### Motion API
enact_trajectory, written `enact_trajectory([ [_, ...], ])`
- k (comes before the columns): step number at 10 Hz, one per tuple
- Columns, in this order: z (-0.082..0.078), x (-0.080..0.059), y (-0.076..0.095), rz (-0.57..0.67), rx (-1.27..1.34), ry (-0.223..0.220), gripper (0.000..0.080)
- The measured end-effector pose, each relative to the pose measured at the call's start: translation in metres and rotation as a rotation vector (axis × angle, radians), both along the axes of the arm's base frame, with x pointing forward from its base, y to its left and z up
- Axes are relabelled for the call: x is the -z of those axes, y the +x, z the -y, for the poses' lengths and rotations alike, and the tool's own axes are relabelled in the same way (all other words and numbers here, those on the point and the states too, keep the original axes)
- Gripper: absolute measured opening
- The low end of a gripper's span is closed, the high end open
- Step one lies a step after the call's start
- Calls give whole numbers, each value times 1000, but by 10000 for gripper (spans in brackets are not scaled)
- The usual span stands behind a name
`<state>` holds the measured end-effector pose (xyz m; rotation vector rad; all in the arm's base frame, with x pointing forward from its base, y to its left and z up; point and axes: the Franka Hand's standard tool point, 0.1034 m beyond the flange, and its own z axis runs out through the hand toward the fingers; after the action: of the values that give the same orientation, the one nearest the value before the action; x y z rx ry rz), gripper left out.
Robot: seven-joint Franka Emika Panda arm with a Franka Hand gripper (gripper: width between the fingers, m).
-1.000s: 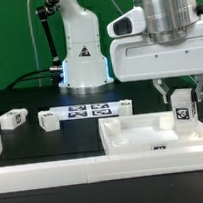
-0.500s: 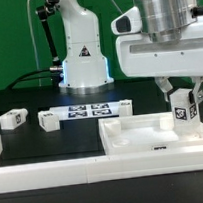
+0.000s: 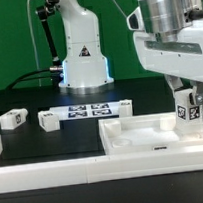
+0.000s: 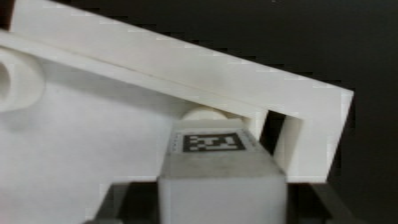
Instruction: Assemble square table
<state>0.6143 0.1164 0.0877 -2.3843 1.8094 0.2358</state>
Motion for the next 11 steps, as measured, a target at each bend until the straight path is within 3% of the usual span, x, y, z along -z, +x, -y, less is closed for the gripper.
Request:
enact_trajectory([
  [3,-2,0,0,-5,27,7,306],
  [4,-2,0,0,4,-16,9,489],
  [5,-2,0,0,13,-49,11,595],
  [8,-4,-1,0,73,-333,23,647],
  [11,-4,0,0,121,-562,32,649],
])
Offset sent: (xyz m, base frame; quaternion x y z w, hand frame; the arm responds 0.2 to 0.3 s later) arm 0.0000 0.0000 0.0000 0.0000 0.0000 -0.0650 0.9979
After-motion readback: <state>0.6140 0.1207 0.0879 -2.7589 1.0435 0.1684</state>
